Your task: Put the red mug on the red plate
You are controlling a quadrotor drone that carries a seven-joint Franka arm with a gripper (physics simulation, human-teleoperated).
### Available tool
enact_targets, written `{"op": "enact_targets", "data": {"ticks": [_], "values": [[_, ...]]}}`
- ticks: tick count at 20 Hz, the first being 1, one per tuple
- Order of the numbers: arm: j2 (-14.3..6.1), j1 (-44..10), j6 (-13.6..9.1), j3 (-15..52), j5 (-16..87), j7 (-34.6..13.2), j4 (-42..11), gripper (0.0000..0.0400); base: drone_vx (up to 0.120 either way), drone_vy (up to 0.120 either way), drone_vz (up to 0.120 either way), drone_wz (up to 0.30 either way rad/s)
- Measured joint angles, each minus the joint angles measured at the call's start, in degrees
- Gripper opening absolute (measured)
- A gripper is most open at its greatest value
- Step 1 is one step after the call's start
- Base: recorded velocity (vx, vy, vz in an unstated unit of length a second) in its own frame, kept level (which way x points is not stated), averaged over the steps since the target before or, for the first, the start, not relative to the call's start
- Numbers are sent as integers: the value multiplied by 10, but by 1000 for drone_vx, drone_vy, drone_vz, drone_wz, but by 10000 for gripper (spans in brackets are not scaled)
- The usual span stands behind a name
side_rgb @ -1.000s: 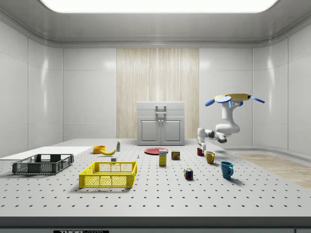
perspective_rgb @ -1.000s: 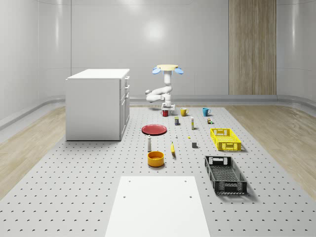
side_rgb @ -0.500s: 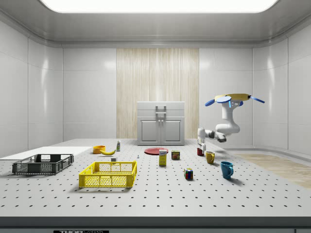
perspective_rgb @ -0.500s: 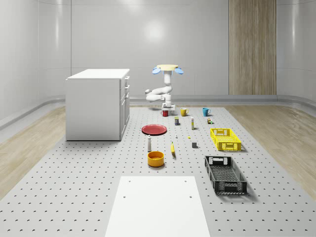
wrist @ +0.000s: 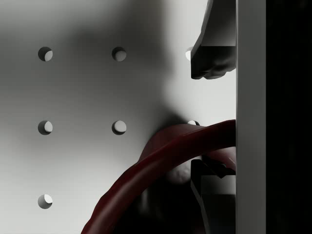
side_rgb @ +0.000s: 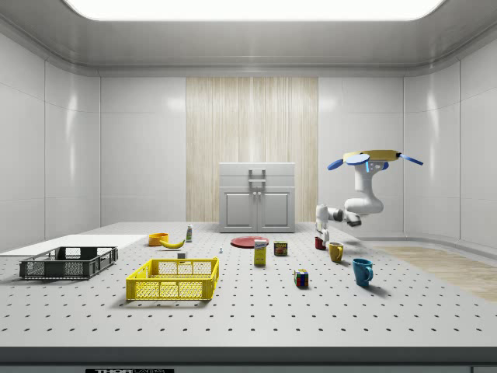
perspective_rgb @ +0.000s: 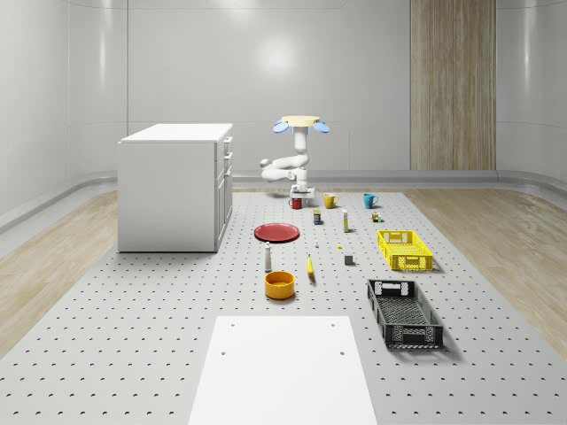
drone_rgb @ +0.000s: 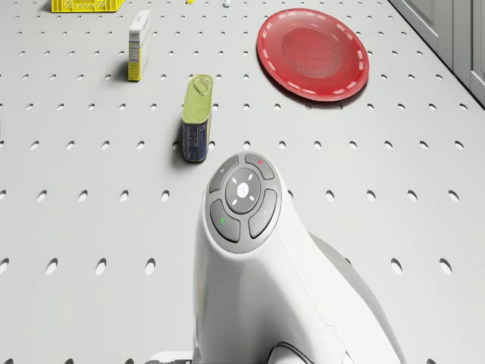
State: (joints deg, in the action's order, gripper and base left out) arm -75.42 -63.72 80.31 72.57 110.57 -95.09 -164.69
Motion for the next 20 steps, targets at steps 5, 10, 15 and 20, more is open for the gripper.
{"op": "enact_targets", "data": {"ticks": [5,10,15,20], "values": [[-16,-23,7,7,-4,-40,0,186,0,0,0,0],[-70,-49,53,34,-46,-70,0,136,0,0,0,0],[-74,-33,49,75,-90,-35,-4,110,0,0,48,0],[-86,-56,47,119,-134,-86,-11,127,112,-112,120,0]]}}
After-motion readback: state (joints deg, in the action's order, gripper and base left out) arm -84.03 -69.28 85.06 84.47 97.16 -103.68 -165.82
